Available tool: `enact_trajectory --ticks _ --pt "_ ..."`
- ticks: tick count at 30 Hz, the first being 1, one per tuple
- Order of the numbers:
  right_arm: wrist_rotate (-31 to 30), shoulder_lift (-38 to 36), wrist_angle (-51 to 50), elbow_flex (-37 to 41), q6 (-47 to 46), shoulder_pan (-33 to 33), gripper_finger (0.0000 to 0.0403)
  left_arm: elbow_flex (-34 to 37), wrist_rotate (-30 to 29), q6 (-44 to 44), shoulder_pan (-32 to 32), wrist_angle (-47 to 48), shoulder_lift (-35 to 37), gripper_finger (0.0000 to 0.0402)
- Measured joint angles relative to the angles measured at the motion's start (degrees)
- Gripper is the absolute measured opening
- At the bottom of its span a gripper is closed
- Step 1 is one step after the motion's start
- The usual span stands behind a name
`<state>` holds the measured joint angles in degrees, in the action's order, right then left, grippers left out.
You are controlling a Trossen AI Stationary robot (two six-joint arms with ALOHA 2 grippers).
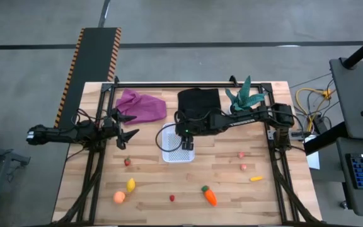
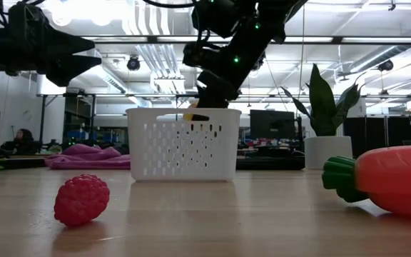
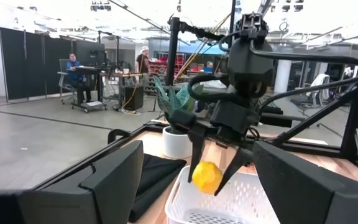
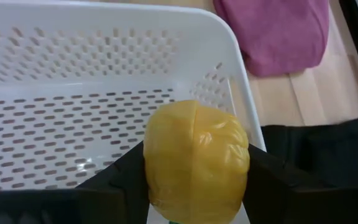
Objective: Pick and placing Produce into tupperware
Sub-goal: Put the yellow pineapple into the white bin, then put the top pink peach into the white bin
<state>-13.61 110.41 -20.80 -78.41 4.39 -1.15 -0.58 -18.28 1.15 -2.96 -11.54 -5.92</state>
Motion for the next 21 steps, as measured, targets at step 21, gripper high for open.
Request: enact_trajectory --ticks 21 --pt "-1.8 -1.1 -0.5 0.1 0.0 0.0 0.0278 0.0 0.0 0.0 0.0 0.1 -0.2 0.0290"
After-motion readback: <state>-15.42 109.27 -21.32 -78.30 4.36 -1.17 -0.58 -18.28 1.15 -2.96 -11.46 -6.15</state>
